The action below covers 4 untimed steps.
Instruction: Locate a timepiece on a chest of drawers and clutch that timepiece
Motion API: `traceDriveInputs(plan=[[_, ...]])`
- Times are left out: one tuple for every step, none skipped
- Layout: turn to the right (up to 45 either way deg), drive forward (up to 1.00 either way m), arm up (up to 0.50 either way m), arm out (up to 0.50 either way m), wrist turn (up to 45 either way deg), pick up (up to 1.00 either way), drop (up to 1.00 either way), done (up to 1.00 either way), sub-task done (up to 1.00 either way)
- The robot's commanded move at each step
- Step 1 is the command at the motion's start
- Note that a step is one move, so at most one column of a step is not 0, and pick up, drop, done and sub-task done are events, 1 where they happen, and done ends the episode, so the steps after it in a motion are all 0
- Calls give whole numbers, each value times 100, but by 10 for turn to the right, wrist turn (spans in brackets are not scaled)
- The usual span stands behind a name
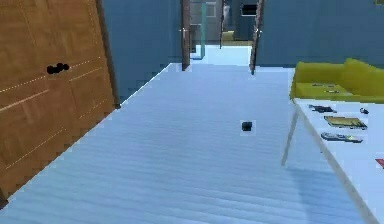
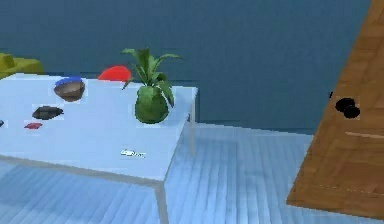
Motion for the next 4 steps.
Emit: traceDriveInputs(plan=[[0,100,0,0,0,0,0,0,0],[30,0,0,0,0,0,0,0,0],[0,100,0,0,0,0,0,0,0],[30,0,0,0,0,0,0,0,0]])
